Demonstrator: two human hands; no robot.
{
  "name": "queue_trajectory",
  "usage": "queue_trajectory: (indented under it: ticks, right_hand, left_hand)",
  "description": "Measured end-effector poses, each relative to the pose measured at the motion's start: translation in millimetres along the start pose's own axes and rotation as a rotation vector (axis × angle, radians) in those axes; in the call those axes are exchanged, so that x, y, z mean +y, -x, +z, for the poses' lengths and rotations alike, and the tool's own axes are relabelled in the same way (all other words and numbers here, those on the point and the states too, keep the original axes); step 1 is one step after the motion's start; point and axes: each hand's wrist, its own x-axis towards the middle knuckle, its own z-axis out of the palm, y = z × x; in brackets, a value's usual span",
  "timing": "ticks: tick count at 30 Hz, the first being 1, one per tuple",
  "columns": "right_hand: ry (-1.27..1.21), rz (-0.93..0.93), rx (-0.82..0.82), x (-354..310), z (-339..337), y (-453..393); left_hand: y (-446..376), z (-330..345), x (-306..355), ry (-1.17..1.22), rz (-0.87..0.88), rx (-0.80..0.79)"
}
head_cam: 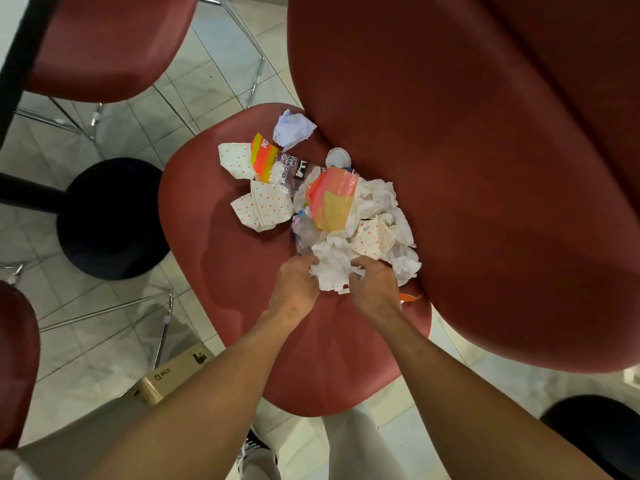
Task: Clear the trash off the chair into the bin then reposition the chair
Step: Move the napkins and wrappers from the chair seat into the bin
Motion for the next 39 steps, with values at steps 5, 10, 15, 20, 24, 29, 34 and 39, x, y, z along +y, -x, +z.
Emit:
queue_trajectory:
  ticks: [5,10,15,20,24,29,34,39]
  right_hand:
    - [-0.033,0.001,0.046,-7.5,-10.7,18.7]
    - [-0.027,-0.052,0.069,-23.5,-14.3,52.7]
    - [0.044,-0.127,0.046,-47.6,-3.3,92.5]
    - [0.05,-0.188,0.019,-77.7,17.8,144.5]
    - [0.063,-0.222,-0.026,-96.4,47.9,184.2]
    - [0.058,-0.304,-0.052,-116.8,81.9,225.2]
    - [0.102,-0.382,-0.063,-140.8,122.2,269.3]
    - [0.215,-0.474,-0.135,-160.5,166.4,300.0]
  left_hand:
    - [22.4,-21.3,-4.1,0.037,-0.029,0.091]
    - [59.1,-47.8,-16.8,0.022,-0.052,0.158]
    - [106.3,-77.0,-38.4,0.033,-0.071,0.237]
    - [160.1,-107.7,-73.4,0.073,-0.164,0.283]
    - [204.6,-126.5,-109.7,0.104,-0.237,0.306]
    - [247.4,-144.3,-148.2,0.134,-0.304,0.372]
    - [287.9,-160.7,-200.7,0.191,-0.412,0.447]
    - [327.6,-176.9,-247.8,0.214,-0.497,0.522]
